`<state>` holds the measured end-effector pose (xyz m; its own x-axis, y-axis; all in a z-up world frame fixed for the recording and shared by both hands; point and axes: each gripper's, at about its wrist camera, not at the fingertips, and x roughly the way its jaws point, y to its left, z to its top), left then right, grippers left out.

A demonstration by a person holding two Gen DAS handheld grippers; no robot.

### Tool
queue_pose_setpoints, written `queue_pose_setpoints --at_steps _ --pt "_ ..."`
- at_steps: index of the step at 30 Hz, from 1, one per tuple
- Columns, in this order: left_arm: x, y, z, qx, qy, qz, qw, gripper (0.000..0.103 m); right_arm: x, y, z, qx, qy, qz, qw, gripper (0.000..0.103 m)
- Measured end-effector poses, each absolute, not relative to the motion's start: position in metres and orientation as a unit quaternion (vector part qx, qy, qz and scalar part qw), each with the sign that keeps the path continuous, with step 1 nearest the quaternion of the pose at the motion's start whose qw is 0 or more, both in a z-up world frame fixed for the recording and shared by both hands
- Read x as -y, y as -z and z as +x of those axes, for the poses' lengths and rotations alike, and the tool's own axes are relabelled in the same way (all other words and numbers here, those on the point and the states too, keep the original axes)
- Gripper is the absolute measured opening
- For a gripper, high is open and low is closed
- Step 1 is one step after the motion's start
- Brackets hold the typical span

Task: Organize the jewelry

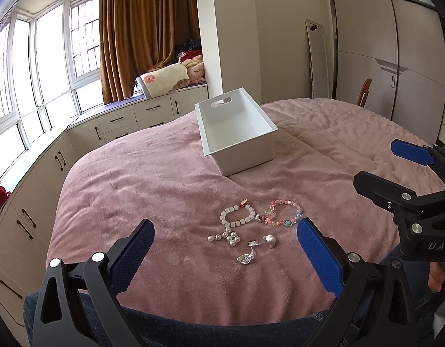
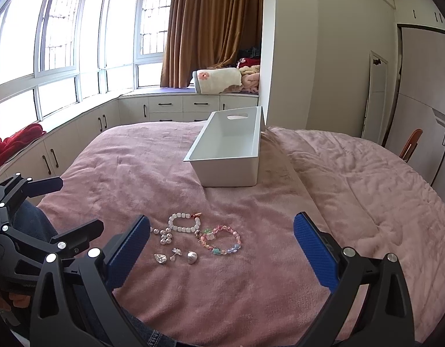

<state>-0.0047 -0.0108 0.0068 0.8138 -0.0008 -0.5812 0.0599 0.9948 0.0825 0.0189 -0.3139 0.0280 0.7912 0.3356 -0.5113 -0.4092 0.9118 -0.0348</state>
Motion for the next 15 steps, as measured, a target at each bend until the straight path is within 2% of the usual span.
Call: queue_pose_setpoints --at_steps 15 --pt "0.0124 -0.0027 -0.0064 -0.313 0.024 0.038 0.949 0.100 0.3159 -0.0280 0.0182 -0.254 -0.195 -0.070 0.945 0.098"
